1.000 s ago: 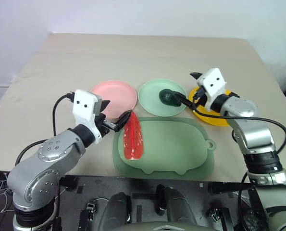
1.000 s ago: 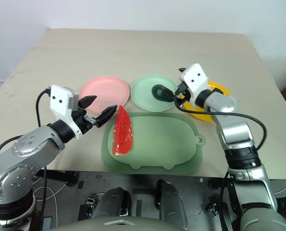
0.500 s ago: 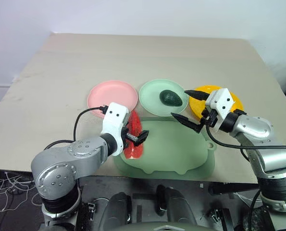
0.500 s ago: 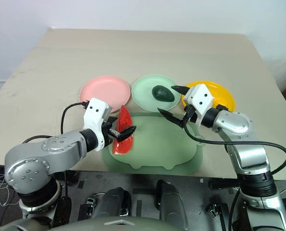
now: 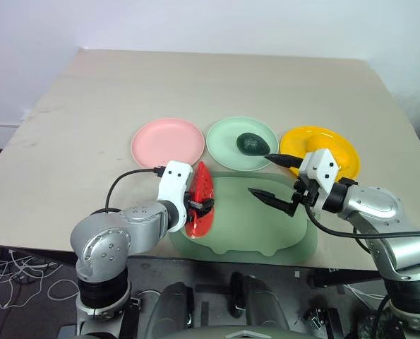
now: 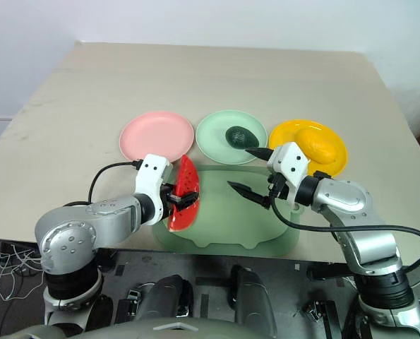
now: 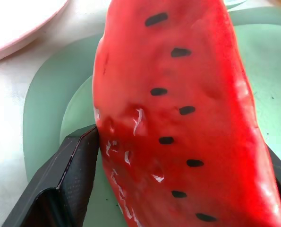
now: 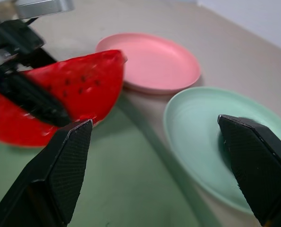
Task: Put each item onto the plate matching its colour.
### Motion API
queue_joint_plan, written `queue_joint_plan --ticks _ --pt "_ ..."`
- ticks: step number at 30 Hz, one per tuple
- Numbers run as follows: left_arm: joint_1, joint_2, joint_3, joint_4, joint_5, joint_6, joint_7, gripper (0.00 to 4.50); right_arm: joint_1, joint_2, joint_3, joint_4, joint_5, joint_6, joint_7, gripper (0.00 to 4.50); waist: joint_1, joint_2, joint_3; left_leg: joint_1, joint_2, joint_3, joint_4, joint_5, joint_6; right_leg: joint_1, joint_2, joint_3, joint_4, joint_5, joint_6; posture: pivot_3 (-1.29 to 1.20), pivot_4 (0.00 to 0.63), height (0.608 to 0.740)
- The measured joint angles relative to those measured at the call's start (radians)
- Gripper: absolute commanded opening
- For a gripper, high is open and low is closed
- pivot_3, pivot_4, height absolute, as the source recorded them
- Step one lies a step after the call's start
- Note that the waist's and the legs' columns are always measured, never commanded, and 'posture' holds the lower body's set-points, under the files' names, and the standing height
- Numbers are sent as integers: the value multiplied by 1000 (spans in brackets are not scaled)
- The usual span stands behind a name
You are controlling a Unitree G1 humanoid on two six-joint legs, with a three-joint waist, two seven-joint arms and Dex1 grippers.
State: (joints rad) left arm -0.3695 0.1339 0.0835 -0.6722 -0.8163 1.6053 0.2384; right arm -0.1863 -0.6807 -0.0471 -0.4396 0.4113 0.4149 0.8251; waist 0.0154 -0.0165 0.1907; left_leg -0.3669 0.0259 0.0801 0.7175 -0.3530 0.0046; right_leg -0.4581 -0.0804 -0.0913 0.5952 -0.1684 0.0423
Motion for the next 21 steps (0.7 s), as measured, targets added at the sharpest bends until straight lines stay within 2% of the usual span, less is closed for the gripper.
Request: queue_joint_plan --ticks 6,11,16,21 --pt "-65 -5 6 15 50 0 -45 3524 51 -16 -15 -30 38 38 15 4500 -1 0 0 -2 0 0 0 0 0 -2 0 0 0 0 0 0 150 740" --pt "-276 61 64 77 131 -67 -82 3524 53 -16 -15 -25 35 38 13 4500 -1 -1 1 -2 -1 -1 0 0 0 -2 1 0 0 1 2 0 150 740" --pt "-396 67 65 391 282 -236 -76 3524 30 -10 -8 6 28 35 5 4500 0 -1 1 -2 -1 0 0 0 0 -2 1 -1 0 2 3 0 150 740" --pt "-502 29 48 743 418 -408 -61 3524 28 -6 -7 12 23 27 -1 4500 0 -1 1 -5 -1 0 0 0 0 -3 0 -2 -2 2 3 0 150 740"
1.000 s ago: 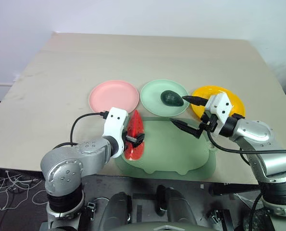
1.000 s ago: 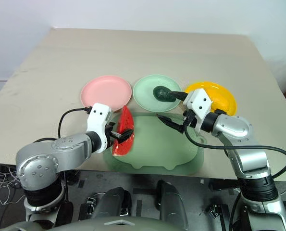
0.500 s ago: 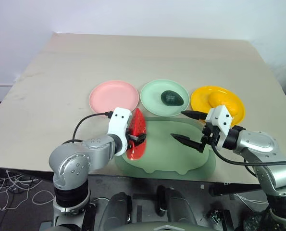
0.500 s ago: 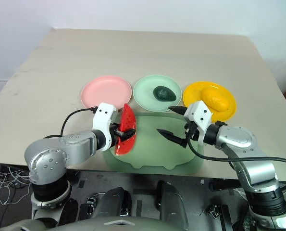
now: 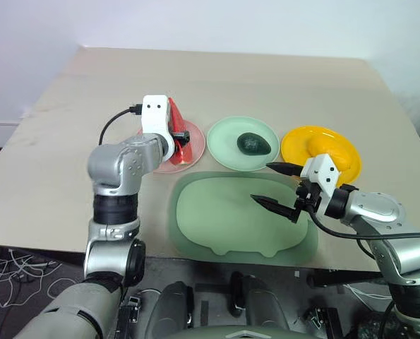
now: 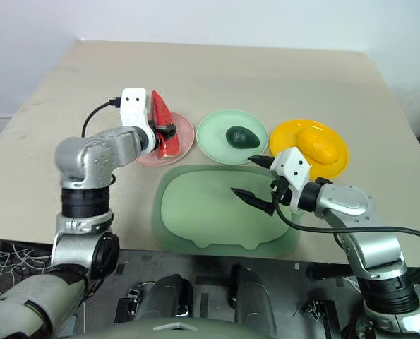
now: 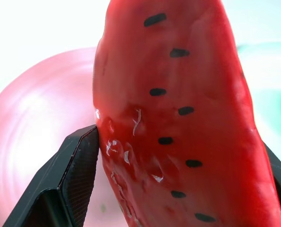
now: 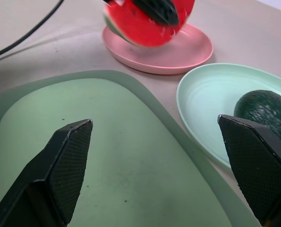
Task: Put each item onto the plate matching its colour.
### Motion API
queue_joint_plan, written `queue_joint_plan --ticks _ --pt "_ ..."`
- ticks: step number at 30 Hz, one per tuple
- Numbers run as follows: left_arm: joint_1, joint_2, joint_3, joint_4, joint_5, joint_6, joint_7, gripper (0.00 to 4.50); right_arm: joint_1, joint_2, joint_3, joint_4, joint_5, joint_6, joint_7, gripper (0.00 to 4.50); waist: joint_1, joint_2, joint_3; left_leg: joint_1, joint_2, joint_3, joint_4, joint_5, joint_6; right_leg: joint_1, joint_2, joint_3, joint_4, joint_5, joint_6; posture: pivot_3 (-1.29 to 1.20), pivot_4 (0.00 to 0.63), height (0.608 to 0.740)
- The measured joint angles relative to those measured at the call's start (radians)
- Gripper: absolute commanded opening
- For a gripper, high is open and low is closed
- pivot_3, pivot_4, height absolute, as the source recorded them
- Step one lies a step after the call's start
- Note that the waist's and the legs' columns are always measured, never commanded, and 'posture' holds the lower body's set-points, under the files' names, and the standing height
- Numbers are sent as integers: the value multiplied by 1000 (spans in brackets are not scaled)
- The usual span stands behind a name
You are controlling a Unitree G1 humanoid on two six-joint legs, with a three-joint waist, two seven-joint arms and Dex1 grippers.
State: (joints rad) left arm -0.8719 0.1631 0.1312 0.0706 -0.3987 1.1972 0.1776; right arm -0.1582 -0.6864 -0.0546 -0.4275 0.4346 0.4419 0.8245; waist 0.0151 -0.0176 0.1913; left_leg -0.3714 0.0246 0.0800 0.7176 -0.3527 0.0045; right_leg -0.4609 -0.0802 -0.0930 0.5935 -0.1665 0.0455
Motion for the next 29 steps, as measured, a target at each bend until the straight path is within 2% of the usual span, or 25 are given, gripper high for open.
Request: queue_joint_plan --ticks 3,10,17,21,25,29 --pt "-35 -34 7 128 27 -75 -6 4452 19 0 -12 -6 -1 1 -26 4500 0 0 0 0 0 0 0 2 -4 0 0 0 0 0 0 0 150 740" --pt "-92 -78 43 220 42 -135 -24 4481 84 -8 -68 -61 0 16 -72 4500 0 -1 0 0 0 0 0 0 0 0 -1 0 0 0 0 0 150 740" --pt "-80 -86 80 -5 22 -87 -28 4481 95 -33 -106 -21 0 12 -63 4500 -2 -1 0 0 1 0 0 0 -1 -1 0 0 1 0 0 0 150 740" --pt "100 44 88 -240 -21 -167 -184 4481 90 -38 -127 46 1 6 -56 4500 -12 0 0 2 3 2 -1 3 -5 -1 1 2 3 0 0 0 150 740" --pt "432 233 178 -410 -55 -303 -395 4481 130 -41 -158 139 -12 -21 -39 4500 -17 1 0 3 4 3 -2 4 -7 -2 1 2 3 -1 -1 0 150 740" --pt "707 300 218 -503 -57 -418 -517 4481 123 -42 -160 202 -28 -46 -25 4500 -1 0 0 2 4 3 1 -1 1 -1 -1 2 2 -2 -3 0 150 740"
